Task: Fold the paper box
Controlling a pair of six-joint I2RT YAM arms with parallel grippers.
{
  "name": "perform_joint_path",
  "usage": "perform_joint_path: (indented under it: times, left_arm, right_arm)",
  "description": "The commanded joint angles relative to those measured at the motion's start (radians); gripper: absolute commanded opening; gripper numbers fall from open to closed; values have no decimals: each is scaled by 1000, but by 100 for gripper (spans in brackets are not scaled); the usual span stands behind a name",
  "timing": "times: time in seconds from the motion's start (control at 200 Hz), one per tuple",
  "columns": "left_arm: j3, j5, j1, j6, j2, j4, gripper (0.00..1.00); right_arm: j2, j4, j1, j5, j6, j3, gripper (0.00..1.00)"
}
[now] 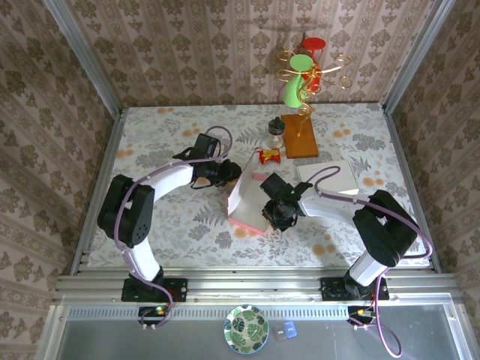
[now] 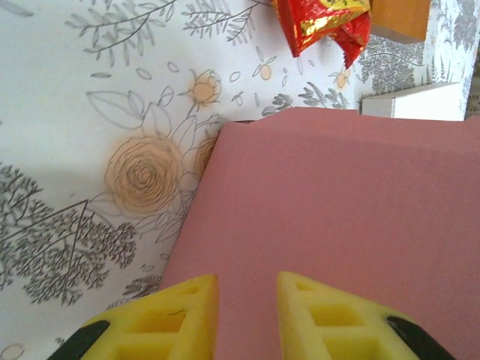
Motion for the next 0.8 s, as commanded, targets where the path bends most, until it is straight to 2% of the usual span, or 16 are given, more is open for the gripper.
perform_joint_path:
  times: [0.0, 0.17, 0.395, 0.61, 0.795]
  left_arm:
    - [52, 40, 5, 42, 26, -17, 27]
    - [97, 63, -11, 58, 62, -19, 27]
    - [148, 89, -24, 86, 106, -34, 27]
    - [181, 92, -29, 109, 120, -54, 27]
    - [213, 94, -30, 124, 136, -74, 27]
  right_arm:
    - [-23, 33, 20, -17, 138, 4, 23]
    - [-12, 49, 40, -33, 190, 15, 28]
    - [-47, 27, 42, -19, 180, 27, 44]
    - [-141, -66, 14, 49, 24, 60, 57]
    - [-283, -167, -3, 141, -162, 72, 62]
